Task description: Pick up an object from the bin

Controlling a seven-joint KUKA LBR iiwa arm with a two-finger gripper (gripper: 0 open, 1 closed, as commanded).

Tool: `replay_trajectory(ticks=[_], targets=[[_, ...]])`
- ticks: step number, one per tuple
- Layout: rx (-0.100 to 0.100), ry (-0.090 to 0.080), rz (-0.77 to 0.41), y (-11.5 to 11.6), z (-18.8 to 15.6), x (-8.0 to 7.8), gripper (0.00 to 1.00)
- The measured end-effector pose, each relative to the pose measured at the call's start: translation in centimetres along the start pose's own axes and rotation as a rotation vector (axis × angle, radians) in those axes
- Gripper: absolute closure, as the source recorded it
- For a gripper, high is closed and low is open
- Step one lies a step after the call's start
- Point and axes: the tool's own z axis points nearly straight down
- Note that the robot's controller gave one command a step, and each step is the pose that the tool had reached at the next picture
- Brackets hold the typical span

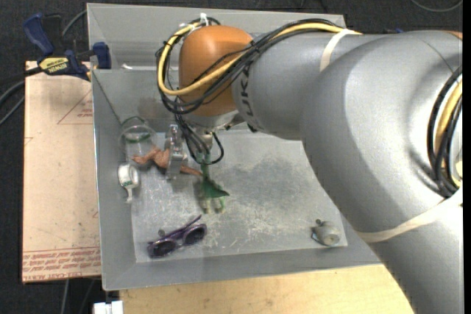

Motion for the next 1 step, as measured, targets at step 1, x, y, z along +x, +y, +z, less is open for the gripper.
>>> replay_trajectory(ticks=[1], targets=[[0.001, 0.004, 0.000, -0.04, -0.75, 0.10, 1.00]])
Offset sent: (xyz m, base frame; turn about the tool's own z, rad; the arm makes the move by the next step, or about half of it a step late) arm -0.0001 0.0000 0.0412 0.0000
